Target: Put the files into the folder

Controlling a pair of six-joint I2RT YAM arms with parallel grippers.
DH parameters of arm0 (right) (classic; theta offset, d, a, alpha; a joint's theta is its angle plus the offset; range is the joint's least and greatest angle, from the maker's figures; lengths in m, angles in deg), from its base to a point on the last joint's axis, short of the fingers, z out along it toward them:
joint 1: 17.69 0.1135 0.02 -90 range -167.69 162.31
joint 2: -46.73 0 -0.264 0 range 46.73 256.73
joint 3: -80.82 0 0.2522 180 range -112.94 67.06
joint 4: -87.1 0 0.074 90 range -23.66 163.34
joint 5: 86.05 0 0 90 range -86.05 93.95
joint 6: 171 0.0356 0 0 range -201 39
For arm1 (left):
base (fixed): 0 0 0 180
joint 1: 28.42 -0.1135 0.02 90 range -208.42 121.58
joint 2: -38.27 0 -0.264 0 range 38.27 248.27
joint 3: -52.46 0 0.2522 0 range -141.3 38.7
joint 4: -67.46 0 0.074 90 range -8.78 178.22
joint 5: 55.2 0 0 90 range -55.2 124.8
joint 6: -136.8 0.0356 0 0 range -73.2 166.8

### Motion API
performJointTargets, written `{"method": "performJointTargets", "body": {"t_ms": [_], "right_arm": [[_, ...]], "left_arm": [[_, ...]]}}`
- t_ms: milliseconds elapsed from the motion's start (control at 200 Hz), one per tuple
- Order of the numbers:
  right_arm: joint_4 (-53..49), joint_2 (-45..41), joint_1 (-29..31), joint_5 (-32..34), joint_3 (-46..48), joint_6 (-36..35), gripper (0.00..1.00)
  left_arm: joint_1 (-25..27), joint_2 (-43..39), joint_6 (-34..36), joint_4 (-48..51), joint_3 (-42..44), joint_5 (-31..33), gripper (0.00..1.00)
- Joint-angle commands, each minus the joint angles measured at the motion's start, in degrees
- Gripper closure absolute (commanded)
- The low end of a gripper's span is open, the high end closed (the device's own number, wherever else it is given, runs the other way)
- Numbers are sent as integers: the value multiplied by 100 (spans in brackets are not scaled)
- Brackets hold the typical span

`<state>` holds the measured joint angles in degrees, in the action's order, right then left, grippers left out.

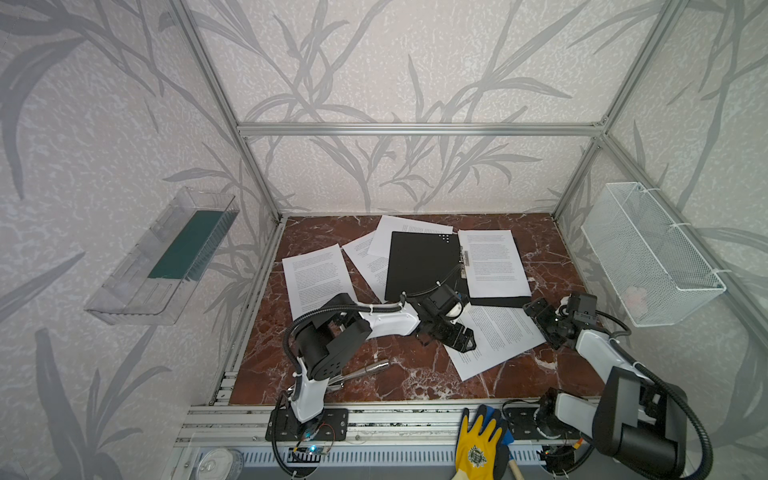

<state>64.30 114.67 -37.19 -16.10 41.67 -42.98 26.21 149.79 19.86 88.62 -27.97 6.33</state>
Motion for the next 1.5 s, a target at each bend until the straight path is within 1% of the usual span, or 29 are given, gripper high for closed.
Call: {"method": "performJointTargets", "body": {"t_ms": [0, 110, 240, 405, 560, 750, 835, 925, 1050, 1115, 1205, 1305, 1375, 1435, 1495], "right_arm": [[-274, -79, 15, -443, 278, 99, 1], [-164, -154, 75, -549, 432, 174, 1], [88, -202, 166, -823, 602, 362, 1], [107, -726, 578, -932, 702, 654, 1], [3, -1281, 750, -985, 809, 998, 1], [-257, -2023, 945, -879, 969, 1345, 1], [-361, -2447, 1217, -652, 1127, 1596, 1], [-154, -2825, 1438, -413, 1433, 1924, 1], [-41, -3022, 1602, -268, 1622, 2228, 1], [-81, -3159, 1864, -32, 1688, 2436, 3], [-175, -3447, 2360, 506, 1819, 2847, 8], [-505, -3782, 2843, 1095, 1886, 3280, 18], [-815, -3995, 3027, 1367, 1905, 3574, 30], [-956, -4165, 3105, 1465, 1926, 3744, 38], [-1132, -4292, 3167, 1546, 1931, 3915, 49]], "left_arm": [[65, 568, 22, 947, 235, 184, 13], [109, 598, 34, 943, 209, 160, 13], [135, 642, 36, 959, 173, 157, 13], [153, 734, 23, 965, 129, 122, 13], [171, 779, 13, 981, 92, 122, 13], [179, 849, 4, 1001, 61, 144, 14], [182, 908, 5, 1009, 32, 127, 14], [188, 941, -4, 988, 32, 75, 14], [196, 915, -12, 978, 38, 93, 14], [198, 923, -22, 967, 38, 76, 14], [197, 941, -39, 950, 37, 43, 14], [197, 932, -40, 947, 41, 44, 14], [197, 918, -39, 948, 49, 48, 14], [197, 914, -35, 939, 54, 43, 14], [197, 919, -35, 938, 49, 41, 14]]}}
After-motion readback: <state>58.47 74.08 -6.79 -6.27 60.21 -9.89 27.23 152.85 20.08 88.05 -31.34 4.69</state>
